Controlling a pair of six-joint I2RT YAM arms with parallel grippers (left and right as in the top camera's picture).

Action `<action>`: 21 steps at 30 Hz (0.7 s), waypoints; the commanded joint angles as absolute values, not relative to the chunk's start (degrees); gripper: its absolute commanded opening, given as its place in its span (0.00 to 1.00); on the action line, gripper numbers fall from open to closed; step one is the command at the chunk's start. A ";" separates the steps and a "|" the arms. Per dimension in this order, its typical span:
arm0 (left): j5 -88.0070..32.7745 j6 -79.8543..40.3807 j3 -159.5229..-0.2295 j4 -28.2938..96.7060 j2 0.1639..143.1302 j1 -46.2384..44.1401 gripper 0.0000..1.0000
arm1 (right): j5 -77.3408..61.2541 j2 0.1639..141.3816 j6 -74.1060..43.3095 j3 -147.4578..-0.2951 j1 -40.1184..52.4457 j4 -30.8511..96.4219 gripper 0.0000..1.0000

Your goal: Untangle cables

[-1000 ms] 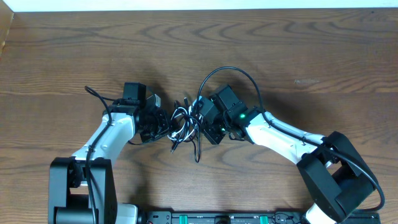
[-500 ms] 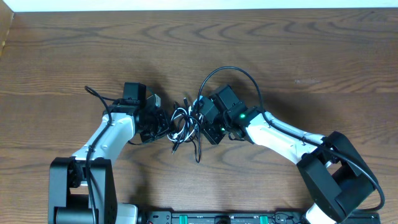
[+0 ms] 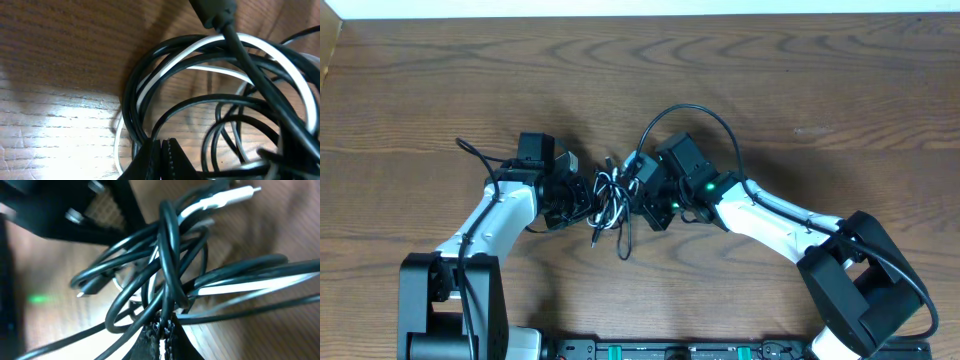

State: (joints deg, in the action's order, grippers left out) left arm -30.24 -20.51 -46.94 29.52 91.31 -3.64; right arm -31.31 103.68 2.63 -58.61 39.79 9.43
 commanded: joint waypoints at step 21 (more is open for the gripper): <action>-29.93 -19.11 -46.61 29.67 91.74 -3.68 0.08 | -30.96 100.49 -4.71 -58.63 39.31 10.37 0.01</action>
